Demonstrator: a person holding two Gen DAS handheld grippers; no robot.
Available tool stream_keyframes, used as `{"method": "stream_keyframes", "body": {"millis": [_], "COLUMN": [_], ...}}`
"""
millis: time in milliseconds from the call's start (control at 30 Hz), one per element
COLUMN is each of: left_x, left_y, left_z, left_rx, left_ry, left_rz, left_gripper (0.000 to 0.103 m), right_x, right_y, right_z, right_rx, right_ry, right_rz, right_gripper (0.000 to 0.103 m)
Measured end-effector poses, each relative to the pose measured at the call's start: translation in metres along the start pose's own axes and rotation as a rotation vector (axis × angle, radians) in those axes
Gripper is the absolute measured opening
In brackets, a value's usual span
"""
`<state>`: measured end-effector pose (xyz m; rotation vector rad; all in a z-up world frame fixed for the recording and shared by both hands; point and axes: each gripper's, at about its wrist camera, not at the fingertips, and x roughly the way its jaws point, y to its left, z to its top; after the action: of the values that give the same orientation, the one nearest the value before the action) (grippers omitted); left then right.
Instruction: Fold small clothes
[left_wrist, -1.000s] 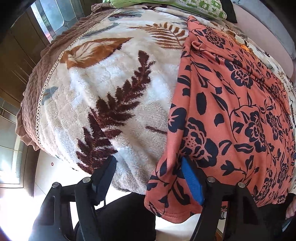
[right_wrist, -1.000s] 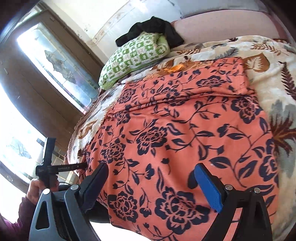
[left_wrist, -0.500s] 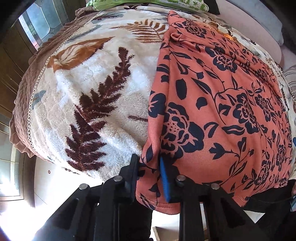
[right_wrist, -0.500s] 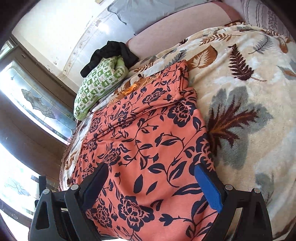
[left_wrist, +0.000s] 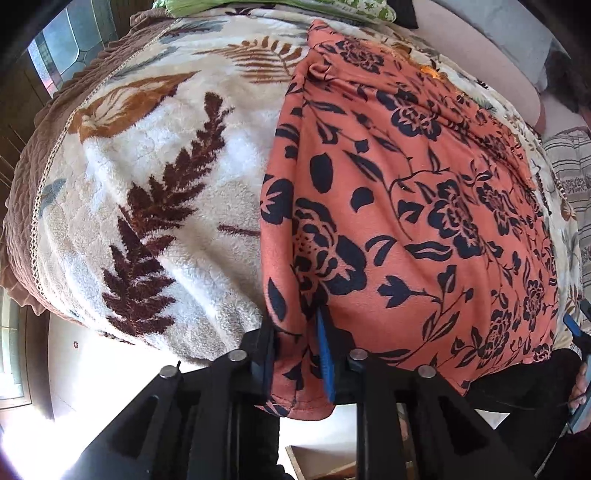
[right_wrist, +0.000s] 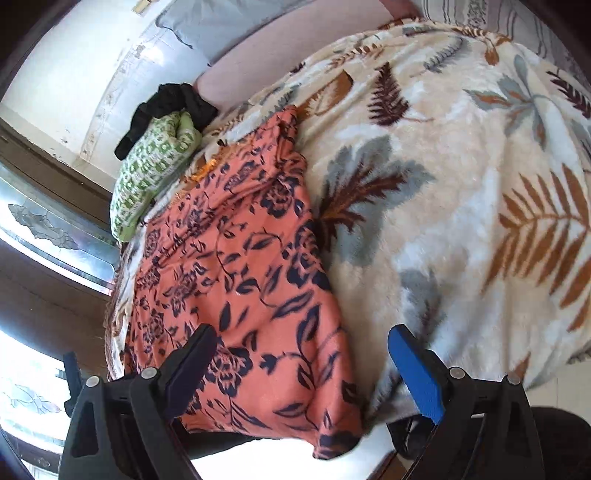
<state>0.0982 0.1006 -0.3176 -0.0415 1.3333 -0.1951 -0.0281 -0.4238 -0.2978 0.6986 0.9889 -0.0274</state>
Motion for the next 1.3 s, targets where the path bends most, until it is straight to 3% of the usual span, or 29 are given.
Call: {"method": "stream_keyframes", "body": {"millis": [200, 233, 267, 333, 433, 500, 600, 667, 833, 933, 1000, 1167, 1233, 1267, 1300], "left_x": [0.005, 0.004, 0.003, 0.000, -0.004, -0.010, -0.022, -0.034, -0.062, -0.061, -0.045, 0.002, 0.002, 0.002, 0.004], "left_y": [0.000, 0.000, -0.001, -0.005, -0.005, -0.005, -0.004, -0.004, -0.004, -0.004, -0.001, -0.003, -0.001, 0.000, 0.000], "left_z": [0.000, -0.001, -0.001, -0.003, -0.003, -0.003, 0.002, 0.010, 0.036, 0.051, 0.056, 0.039, 0.033, 0.031, 0.029], "left_rx": [-0.002, 0.002, 0.003, 0.002, 0.011, 0.023, 0.031, 0.029, 0.015, 0.018, 0.008, 0.012, 0.013, 0.010, 0.006], "left_ry": [0.003, -0.001, -0.005, -0.019, -0.037, -0.046, -0.057, -0.075, -0.134, -0.143, -0.093, 0.028, 0.012, 0.026, 0.052], "left_rz": [-0.017, -0.024, -0.031, -0.036, -0.056, -0.082, -0.133, -0.181, -0.261, -0.252, -0.226, -0.140, -0.154, -0.163, -0.160], "left_gripper": [0.031, 0.027, 0.015, 0.010, 0.008, 0.008, 0.008, 0.008, 0.008, 0.008, 0.009, 0.011, 0.016, 0.030, 0.056], "right_x": [0.011, 0.017, 0.024, 0.041, 0.046, 0.042, 0.032, 0.021, -0.002, -0.002, 0.005, 0.036, 0.042, 0.041, 0.040], "right_y": [-0.009, -0.006, -0.005, -0.002, 0.006, 0.010, 0.020, 0.028, 0.044, 0.050, 0.048, 0.036, 0.029, 0.027, 0.026], "right_z": [-0.024, -0.026, -0.029, -0.037, -0.045, -0.045, -0.040, -0.030, 0.010, 0.032, 0.040, 0.032, 0.027, 0.025, 0.024], "right_rx": [0.066, 0.059, 0.054, 0.049, -0.022, -0.041, -0.090, -0.093, -0.051, -0.044, -0.037, -0.029, -0.019, -0.021, -0.030], "right_ry": [0.098, 0.109, 0.121, 0.175, 0.173, 0.180, 0.175, 0.150, 0.016, -0.035, -0.041, 0.082, 0.132, 0.134, 0.130], "right_rz": [0.082, 0.063, 0.038, 0.008, -0.130, -0.134, -0.122, -0.055, 0.077, 0.091, 0.085, 0.031, 0.034, 0.025, 0.016], "right_gripper": [0.094, 0.091, 0.086, 0.054, 0.027, 0.011, 0.010, 0.010, 0.009, 0.009, 0.009, 0.009, 0.013, 0.013, 0.017]}}
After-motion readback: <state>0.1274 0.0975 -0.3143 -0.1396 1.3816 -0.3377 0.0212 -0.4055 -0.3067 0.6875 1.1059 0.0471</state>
